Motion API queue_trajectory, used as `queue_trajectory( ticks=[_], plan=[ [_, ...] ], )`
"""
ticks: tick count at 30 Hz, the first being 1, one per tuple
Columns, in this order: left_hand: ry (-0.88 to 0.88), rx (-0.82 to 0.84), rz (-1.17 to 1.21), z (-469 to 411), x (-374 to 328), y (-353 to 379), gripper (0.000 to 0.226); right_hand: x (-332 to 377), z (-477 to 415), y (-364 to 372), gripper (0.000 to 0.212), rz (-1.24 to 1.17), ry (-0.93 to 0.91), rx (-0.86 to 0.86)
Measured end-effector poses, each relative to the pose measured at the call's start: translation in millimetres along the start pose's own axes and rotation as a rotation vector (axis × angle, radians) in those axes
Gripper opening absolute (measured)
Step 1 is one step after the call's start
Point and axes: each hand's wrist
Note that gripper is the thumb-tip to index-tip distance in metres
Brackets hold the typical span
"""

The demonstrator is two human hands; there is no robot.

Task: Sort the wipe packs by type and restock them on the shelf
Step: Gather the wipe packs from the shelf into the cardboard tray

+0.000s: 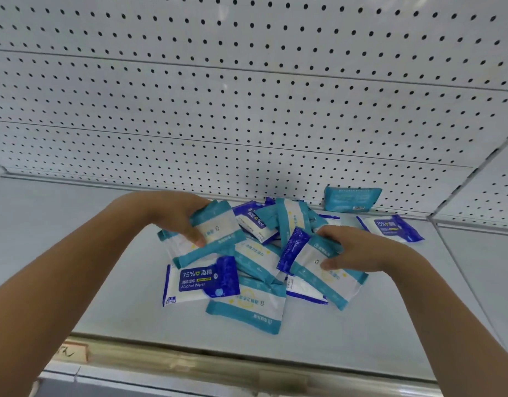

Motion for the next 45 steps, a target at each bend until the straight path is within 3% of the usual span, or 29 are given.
queue_trajectory(
  ticks=[5, 9, 12, 19, 23, 26, 29, 31, 36, 41, 45],
  plan=[
    [-0.056, 0.236, 0.081, 21.9, -2.7, 5.3, 0.033, 1.7, 5.0, -11.4, 0.059, 0.044, -0.062, 0.092],
    [-0.144, 0.29, -0.007, 17.6, -14.0, 40.3, 0.051, 16.4, 1.3, -1.3, 0.061, 0.195, -0.114, 0.169],
    [-0.175, 0.274, -0.057, 20.6, -19.0, 48.9, 0.065, 13.6, 2.3, 9.1, 0.065, 0.153, -0.149, 0.161],
    [-0.2, 0.125, -0.086, 29.7, -30.8, 58.2, 0.071, 0.9, 11.1, 19.6, 0.064, 0.108, -0.203, 0.087],
    [-0.202, 0.136, -0.027, 39.3, -22.7, 60.3, 0.052, -4.4, 19.6, 22.4, 0.063, 0.1, -0.192, 0.007],
    [-0.187, 0.059, 0.008, 50.9, -16.5, 58.5, 0.047, -4.4, 35.3, 21.6, 0.059, 0.16, -0.172, -0.19],
    [-0.119, -0.262, -0.297, 50.2, -7.9, 63.4, 0.058, -2.1, 48.0, 30.7, 0.055, 0.233, -0.133, -0.443],
    [-0.031, -0.442, -0.4, 43.1, -4.3, 77.9, 0.062, 1.5, 50.0, 48.8, 0.054, 0.269, -0.093, -0.497],
    [-0.093, -0.368, -0.54, 33.1, -0.6, 102.3, 0.08, 15.3, 45.4, 85.4, 0.067, 0.362, 0.071, -0.395],
    [-0.028, -0.341, -0.326, 32.5, 20.8, 83.1, 0.076, 33.8, 50.7, 80.7, 0.073, 0.327, 0.196, -0.311],
    [-0.008, -0.356, 0.137, 50.3, 24.1, 70.0, 0.078, 36.0, 73.4, 83.0, 0.067, -0.075, 0.285, -0.409]
  ],
)
Point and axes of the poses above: each hand's wrist, its own z-axis away from the middle knuckle, its own y-axis out of the palm, x = y × z, and after that the axes turned 4 degrees about -y, right-handed
